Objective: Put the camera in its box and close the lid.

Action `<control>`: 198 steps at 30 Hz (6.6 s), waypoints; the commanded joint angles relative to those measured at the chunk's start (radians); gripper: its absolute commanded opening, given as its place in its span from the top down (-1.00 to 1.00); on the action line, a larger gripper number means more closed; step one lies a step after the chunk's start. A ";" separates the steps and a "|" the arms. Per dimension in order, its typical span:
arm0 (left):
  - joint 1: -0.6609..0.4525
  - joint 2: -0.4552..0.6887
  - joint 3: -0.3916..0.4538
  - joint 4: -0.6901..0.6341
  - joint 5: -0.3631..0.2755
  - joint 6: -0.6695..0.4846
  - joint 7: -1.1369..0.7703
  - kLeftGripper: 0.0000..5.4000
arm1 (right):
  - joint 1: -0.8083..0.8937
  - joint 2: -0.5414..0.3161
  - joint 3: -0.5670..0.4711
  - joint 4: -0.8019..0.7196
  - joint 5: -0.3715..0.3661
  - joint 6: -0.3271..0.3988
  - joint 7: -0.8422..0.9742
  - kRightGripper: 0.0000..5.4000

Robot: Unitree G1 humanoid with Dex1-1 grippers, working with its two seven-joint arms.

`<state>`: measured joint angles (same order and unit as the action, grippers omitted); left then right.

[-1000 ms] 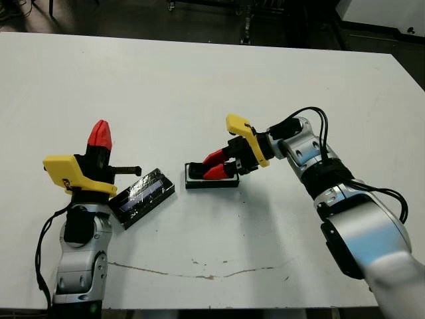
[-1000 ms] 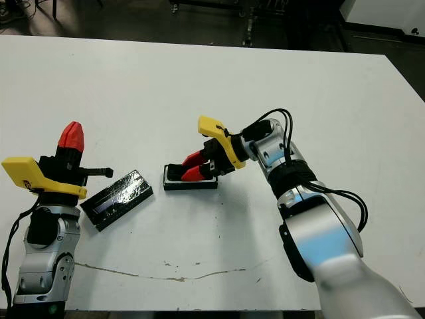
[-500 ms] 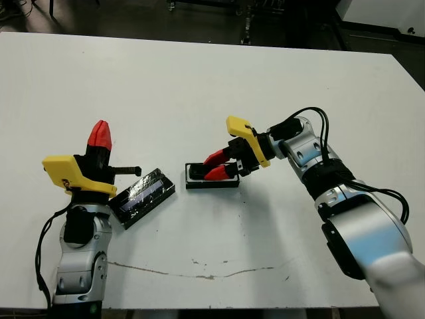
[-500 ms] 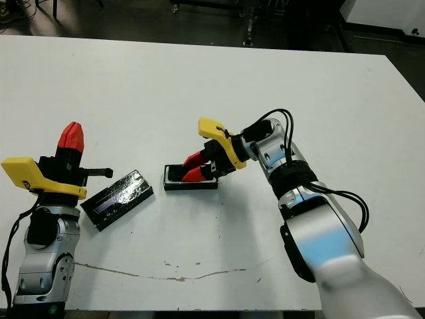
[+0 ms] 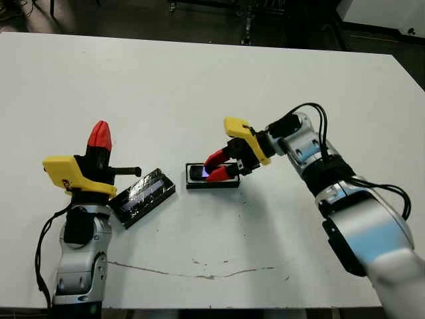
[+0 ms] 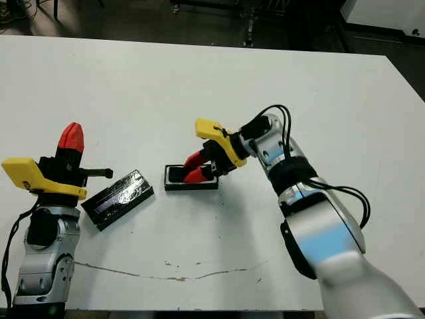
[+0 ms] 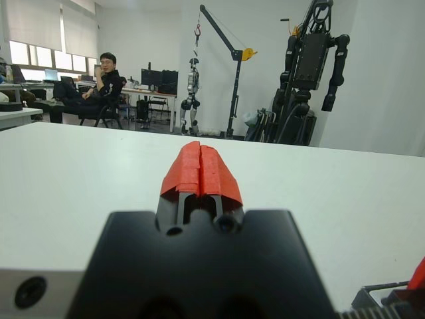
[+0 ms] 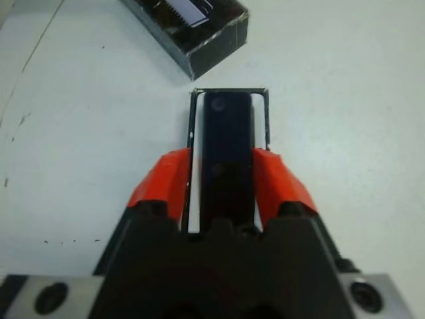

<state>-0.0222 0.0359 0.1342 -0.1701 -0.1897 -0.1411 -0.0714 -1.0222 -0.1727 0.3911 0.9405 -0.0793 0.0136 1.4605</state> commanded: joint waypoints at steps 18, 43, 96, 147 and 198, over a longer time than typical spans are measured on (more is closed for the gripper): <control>0.016 0.003 -0.003 0.003 -0.001 0.008 -0.006 1.00 | -0.032 -0.055 -0.069 -0.002 0.006 -0.007 -0.023 -0.99; 0.011 0.001 -0.005 0.006 0.002 0.003 -0.004 1.00 | 0.248 -0.045 -0.197 -0.574 0.124 0.283 -0.502 -0.41; 0.019 -0.001 -0.001 -0.007 0.001 0.013 0.004 1.00 | 0.459 -0.082 0.011 -0.601 0.050 0.121 -0.483 0.99; -0.091 0.793 0.021 -0.452 -0.289 0.913 -0.472 0.28 | 0.525 -0.246 -0.443 -0.897 0.339 0.377 -0.700 1.00; -0.273 0.799 -0.183 -0.285 -0.437 1.319 -0.611 -1.00 | 0.602 -0.254 -0.424 -0.940 0.375 0.395 -0.762 1.00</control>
<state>-0.3069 0.8408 -0.0421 -0.4695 -0.6330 1.1682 -0.6884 -0.4330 -0.4087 -0.0356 -0.0048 0.2973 0.4008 0.6944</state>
